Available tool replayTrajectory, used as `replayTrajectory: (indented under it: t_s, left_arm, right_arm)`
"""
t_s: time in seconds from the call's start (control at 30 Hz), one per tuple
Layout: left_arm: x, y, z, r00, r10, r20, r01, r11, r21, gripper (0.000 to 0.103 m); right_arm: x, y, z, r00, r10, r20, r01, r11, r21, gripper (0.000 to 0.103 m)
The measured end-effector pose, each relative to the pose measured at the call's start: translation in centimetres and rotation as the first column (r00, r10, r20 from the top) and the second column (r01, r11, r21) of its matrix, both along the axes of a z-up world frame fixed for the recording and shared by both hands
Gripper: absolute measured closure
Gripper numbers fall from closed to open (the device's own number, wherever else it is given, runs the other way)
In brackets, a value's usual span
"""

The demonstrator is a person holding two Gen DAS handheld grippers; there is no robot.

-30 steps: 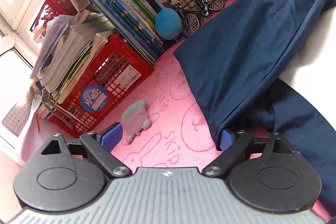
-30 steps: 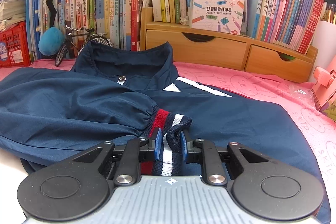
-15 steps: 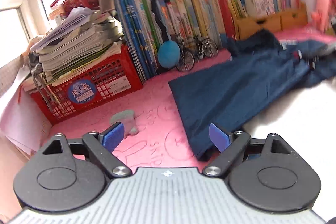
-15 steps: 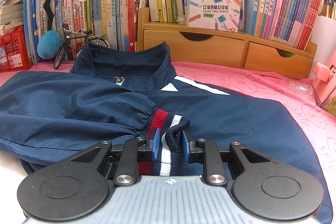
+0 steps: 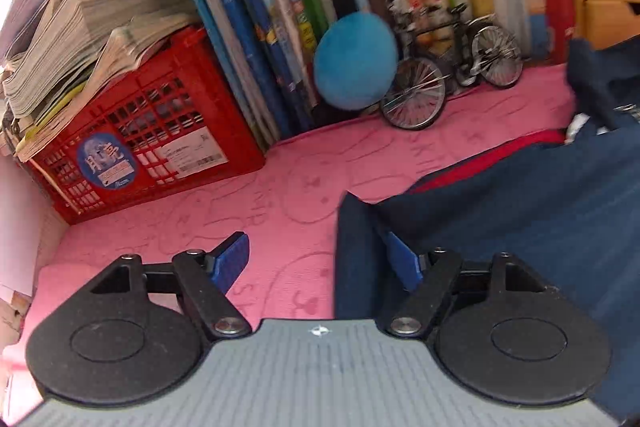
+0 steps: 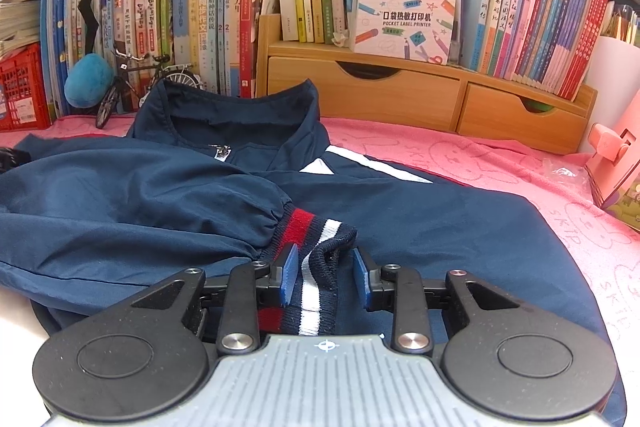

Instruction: Fold clothes

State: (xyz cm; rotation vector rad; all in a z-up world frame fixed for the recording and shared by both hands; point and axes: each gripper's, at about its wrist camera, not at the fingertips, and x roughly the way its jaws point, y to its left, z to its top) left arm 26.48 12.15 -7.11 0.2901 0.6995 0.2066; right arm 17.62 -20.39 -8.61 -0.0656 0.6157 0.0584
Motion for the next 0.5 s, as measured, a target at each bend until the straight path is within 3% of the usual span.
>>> replayTrajectory:
  t_s: [0.1, 0.17, 0.23, 0.43, 0.5]
  left_arm:
    - [0.5, 2.1, -0.2, 0.997, 0.072, 0.011, -0.072, 0.997, -0.009, 0.017]
    - [0.4, 2.5, 0.3, 0.988, 0.146, 0.042, -0.148, 0.987, 0.059, 0.026]
    - [-0.5, 3.1, 1.2, 0.981, 0.176, 0.085, -0.181, 0.982, 0.057, 0.028]
    - [-8.0, 2.8, 3.3, 0.986, 0.029, 0.162, -0.004, 0.989, -0.15, 0.027]
    - [-10.9, 1.9, 3.1, 0.988, -0.027, 0.155, 0.057, 0.98, -0.193, 0.027]
  right_arm:
    - [0.1, -0.3, 0.0, 1.0, 0.001, -0.003, 0.0, 1.0, 0.017, 0.07]
    - [0.1, -0.5, -0.1, 1.0, 0.001, -0.006, 0.0, 0.999, 0.034, 0.07]
    - [0.2, -0.8, -0.1, 1.0, -0.002, -0.009, 0.003, 0.999, 0.048, 0.068]
    - [0.2, -1.0, -0.2, 1.0, -0.02, -0.012, 0.02, 0.998, 0.055, 0.063]
    - [0.2, -0.9, -0.3, 0.999, -0.041, -0.011, 0.041, 0.998, 0.04, 0.052]
